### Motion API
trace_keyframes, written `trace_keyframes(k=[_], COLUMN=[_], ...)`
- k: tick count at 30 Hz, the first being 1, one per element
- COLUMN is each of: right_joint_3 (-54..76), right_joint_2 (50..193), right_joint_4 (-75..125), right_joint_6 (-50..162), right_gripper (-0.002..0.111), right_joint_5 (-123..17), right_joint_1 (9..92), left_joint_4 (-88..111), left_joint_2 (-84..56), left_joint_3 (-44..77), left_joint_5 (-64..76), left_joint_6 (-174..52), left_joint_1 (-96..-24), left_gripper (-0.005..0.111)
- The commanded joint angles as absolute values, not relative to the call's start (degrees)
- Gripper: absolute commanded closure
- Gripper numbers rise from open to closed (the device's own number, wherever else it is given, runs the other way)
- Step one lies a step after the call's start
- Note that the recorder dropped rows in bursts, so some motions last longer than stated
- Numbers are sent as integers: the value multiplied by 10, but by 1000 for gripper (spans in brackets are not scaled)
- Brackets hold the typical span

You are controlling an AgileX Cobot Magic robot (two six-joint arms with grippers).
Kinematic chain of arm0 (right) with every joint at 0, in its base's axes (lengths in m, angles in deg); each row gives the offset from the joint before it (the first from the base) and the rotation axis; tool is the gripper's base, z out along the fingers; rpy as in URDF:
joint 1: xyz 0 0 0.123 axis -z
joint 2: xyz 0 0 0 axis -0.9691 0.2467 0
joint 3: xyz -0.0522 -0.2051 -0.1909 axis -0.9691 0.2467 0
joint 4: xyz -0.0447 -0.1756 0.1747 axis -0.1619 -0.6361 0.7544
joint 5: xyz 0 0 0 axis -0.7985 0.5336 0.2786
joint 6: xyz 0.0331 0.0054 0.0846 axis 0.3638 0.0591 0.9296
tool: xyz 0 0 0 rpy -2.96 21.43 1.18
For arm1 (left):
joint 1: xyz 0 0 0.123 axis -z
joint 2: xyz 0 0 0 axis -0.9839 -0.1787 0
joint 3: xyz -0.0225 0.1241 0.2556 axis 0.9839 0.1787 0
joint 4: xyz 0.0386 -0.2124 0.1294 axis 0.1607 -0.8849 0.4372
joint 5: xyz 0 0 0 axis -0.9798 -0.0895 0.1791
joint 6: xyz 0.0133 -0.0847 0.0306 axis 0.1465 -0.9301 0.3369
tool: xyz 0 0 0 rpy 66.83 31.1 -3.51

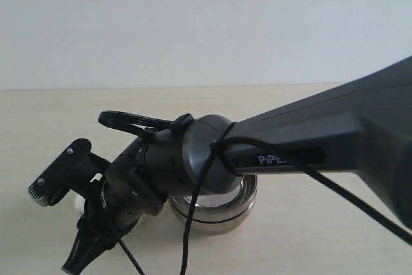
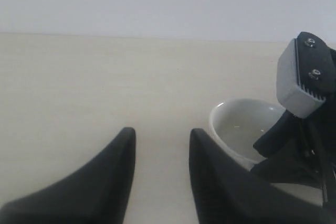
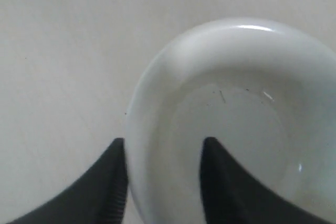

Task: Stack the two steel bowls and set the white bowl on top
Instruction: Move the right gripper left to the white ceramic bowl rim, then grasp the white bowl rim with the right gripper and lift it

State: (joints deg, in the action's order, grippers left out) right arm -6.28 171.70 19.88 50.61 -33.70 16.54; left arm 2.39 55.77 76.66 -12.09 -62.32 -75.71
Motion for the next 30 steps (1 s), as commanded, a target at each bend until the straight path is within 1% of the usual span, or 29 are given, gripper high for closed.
trace_keyframes(k=[1,4,9,12,16,22,30], right_joint_3=[-65,-69,-127,-170,-194,-199,-199], right_joint_2=[1718,1716,1715,1715,1715,1703,1635], right_joint_4=[192,192,192,174,126,75,-16], right_joint_6=[460,450,430,428,470,503,552], right_gripper=[108,108,108,108,108,108,108], right_joint_5=[-324,-325,-276,-202,-168,-155,-112], right_joint_1=[165,158,129,122,122,122,122], left_joint_4=[23,23,23,23,23,23,23], left_joint_2=[560,560,560,560,560,560,560], left_joint_3=[769,769,769,769,769,769,769], left_joint_5=[-117,-117,-117,-117,-117,-117,-117], left_joint_6=[-622,-622,-622,-622,-622,-622,-622], left_joint_1=[-759,-759,-759,-759,-759,-759,-759], left_gripper=[74,74,74,74,74,74,74])
